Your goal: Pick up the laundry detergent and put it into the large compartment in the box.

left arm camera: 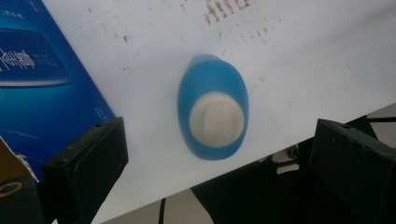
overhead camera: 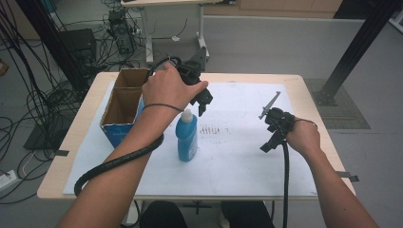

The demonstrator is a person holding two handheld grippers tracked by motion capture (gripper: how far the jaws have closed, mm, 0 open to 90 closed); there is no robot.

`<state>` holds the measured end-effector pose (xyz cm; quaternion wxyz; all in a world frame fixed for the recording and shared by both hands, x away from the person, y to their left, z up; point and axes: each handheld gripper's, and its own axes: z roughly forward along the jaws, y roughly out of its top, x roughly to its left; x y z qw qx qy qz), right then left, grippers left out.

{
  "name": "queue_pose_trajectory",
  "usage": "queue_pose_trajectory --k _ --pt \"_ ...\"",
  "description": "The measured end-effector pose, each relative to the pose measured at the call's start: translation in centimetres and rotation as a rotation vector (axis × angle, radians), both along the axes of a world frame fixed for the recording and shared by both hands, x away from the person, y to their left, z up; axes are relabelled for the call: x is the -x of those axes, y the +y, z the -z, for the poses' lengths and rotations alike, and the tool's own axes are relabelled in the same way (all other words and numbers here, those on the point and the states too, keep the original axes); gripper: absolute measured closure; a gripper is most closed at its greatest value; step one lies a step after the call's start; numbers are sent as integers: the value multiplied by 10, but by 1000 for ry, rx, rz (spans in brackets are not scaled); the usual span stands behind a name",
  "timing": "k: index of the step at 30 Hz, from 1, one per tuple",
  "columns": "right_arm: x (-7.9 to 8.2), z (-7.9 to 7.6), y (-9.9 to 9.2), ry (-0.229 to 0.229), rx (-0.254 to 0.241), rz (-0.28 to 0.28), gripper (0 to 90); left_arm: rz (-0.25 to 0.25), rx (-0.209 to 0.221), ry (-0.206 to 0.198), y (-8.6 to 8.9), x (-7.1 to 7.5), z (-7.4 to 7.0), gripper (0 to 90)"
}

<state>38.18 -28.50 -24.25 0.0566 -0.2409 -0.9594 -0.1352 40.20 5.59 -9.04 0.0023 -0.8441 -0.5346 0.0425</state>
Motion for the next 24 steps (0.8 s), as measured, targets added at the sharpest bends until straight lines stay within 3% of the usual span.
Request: queue_pose_trajectory --k 24 --pt "0 -2 1 -8 -1 0 30 7 -1 7 -1 0 2 48"
